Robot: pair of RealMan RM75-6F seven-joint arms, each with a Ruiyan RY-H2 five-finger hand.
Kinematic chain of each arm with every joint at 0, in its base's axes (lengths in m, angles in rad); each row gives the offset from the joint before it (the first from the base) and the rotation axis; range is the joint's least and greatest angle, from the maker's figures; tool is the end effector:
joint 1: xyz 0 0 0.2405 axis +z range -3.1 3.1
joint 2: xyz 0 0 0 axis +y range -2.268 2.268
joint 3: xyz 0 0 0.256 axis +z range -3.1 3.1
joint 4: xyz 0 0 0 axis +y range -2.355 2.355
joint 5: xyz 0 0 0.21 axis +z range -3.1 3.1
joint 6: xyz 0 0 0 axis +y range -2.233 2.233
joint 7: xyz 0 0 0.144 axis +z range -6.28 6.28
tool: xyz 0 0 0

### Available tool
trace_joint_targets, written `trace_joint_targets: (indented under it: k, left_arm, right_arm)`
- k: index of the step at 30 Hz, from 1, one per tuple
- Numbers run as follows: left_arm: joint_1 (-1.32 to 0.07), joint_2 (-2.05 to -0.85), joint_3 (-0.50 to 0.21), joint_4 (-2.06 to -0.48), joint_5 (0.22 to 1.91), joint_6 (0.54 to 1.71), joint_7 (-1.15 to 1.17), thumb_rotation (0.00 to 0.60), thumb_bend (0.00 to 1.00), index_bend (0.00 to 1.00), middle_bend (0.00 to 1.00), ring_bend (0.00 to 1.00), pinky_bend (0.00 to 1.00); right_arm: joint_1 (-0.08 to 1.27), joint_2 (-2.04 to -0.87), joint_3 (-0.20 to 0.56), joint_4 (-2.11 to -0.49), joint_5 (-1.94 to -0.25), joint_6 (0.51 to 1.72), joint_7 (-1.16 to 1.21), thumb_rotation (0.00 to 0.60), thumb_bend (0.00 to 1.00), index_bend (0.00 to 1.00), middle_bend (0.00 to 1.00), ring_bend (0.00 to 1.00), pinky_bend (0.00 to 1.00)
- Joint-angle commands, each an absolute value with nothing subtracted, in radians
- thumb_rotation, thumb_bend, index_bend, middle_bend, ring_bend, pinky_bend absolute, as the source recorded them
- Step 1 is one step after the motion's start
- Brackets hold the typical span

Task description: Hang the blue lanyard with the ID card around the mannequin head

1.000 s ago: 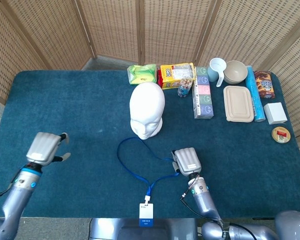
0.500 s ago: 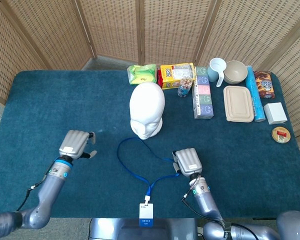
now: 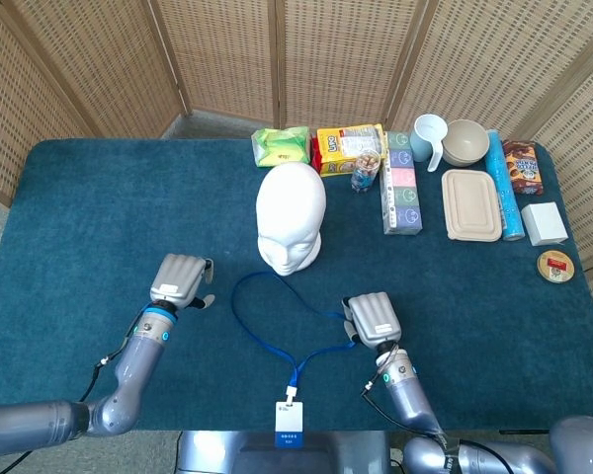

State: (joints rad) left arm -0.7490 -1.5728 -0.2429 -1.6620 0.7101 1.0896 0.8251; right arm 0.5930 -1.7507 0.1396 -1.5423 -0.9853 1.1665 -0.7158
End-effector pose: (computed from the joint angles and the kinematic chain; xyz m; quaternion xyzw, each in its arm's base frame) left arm -0.1377 0.3317 -0.0161 -0.7263 -0.3963 -0.2736 0.4905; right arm -0.1565 -0.2816 -0.0623 0.7233 -0.3941 0.3077 0.4762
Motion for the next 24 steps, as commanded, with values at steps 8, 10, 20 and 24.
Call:
trace_joint_targets:
  k: [8,10,20,24]
  left_arm:
    - [-0.828,-1.688,-0.263,-1.547,0.612,1.084,0.851,0.529,0.25,0.52,1.00,1.00,1.00]
    - [-0.843,-1.703,-0.269,-1.529,0.593,1.079,0.855,0.532,0.25,0.52,1.00,1.00,1.00]
    - [-0.896,-1.772,-0.272,-1.448,0.519,1.065,0.865,0.529,0.25,0.52,1.00,1.00,1.00]
    - [-0.902,-1.779,-0.269,-1.435,0.509,1.068,0.859,0.527,0.25,0.52,1.00,1.00,1.00]
  right_arm:
    - [0.591,-1.745,0.140,-1.527,-0.974,1.155,-0.700,0.569,0.50,0.66,1.00,1.00,1.00]
    - [0.591,-1.744,0.139,-1.524,-0.973,1.153,-0.697,0.571,0.50,0.67,1.00,1.00,1.00]
    - [0.586,-1.734,0.136,-1.516,-0.971,1.144,-0.674,0.574,0.50,0.67,1.00,1.00,1.00]
    - [0.586,-1.732,0.134,-1.518,-0.972,1.144,-0.672,0.578,0.50,0.67,1.00,1.00,1.00]
